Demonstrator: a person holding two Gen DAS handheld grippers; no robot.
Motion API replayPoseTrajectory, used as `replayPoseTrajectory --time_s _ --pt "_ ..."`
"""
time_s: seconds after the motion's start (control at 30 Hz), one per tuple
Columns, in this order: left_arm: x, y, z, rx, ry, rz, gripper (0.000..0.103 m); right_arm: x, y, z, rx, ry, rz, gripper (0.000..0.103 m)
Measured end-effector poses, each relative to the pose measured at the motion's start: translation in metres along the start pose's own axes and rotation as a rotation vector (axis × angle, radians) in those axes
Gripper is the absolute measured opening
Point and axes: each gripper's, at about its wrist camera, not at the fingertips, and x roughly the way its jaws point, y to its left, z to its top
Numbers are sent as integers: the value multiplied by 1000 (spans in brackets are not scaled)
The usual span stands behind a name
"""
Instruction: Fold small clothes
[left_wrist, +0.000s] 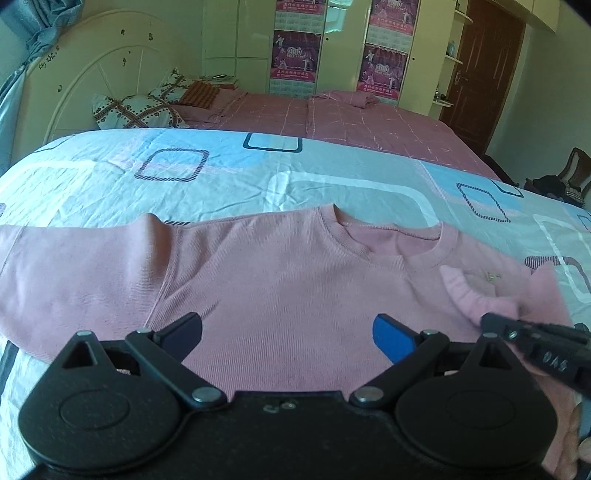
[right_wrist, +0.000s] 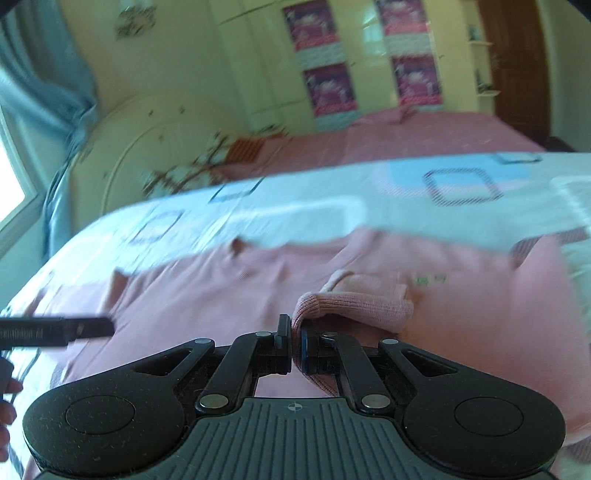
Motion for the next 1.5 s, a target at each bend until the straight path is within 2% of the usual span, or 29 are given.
replayPoseTrajectory --time_s 0.07,0.1,0.13,0.2,0.23,0.33,0.37,0.57,0.63,0.7,0.73,0.87,0.93,0.97,1.0,1.03,1.07,1.1,1.3,1.33,1.37,1.4,1.43,1.5 --pt "6 -3 -2 12 14 -29 99 12 13 -9 -25 42 -11 7" --pt "8 -4 -3 17 21 -46 99 14 16 -12 -30 57 -13 18" --pt "10 -7 -3 20 25 -60 99 14 17 -15 -23 60 1 40" --pt "14 -12 -5 31 24 -81 101 10 18 -16 -8 50 29 63" --pt "16 -15 -5 33 24 -90 101 6 20 -17 -22 43 36 63" --pt "18 -28 -7 51 23 -136 101 -13 19 -19 -54 47 49 63" --pt "19 -35 -9 70 22 -160 101 -21 14 -21 -45 38 24 63" --pt "25 -105 -36 307 28 -254 97 -82 -47 -41 43 -7 -225 63" --pt "35 -124 -45 367 35 -242 91 -95 -67 -50 56 0 -314 63" --pt "50 -135 -48 397 46 -220 80 -103 -85 -58 88 14 -366 63" --pt "57 -138 -49 397 47 -207 78 -106 -93 -60 107 18 -386 63" --pt "78 -139 -48 377 29 -157 73 -111 -115 -69 154 29 -443 63" --pt "83 -136 -45 343 2 -149 67 -111 -121 -72 172 34 -452 63" --pt "85 -135 -43 326 -11 -150 57 -110 -123 -73 174 32 -454 63" --pt "87 -133 -40 308 -21 -155 40 -108 -124 -72 175 32 -453 63" --pt "89 -130 -37 282 -23 -167 31 -105 -125 -72 177 33 -449 63" --pt "90 -126 -34 247 -18 -175 15 -102 -126 -72 182 33 -442 63" --pt "88 -119 -30 201 -22 -190 10 -99 -127 -71 191 29 -435 63" --pt "50 -78 -7 40 -132 -233 9 -80 -130 -58 212 15 -411 63" --pt "44 -70 -5 20 -152 -229 9 -77 -129 -56 214 10 -403 55" --pt "39 -62 -3 2 -169 -223 9 -74 -128 -54 213 8 -396 42" --pt "35 -56 -2 -4 -184 -208 9 -70 -127 -51 214 15 -383 23" --pt "32 -50 -3 -2 -193 -190 9 -67 -126 -50 218 24 -374 17" --pt "36 -38 -8 -9 -174 -156 9 -62 -123 -49 209 33 -377 16"
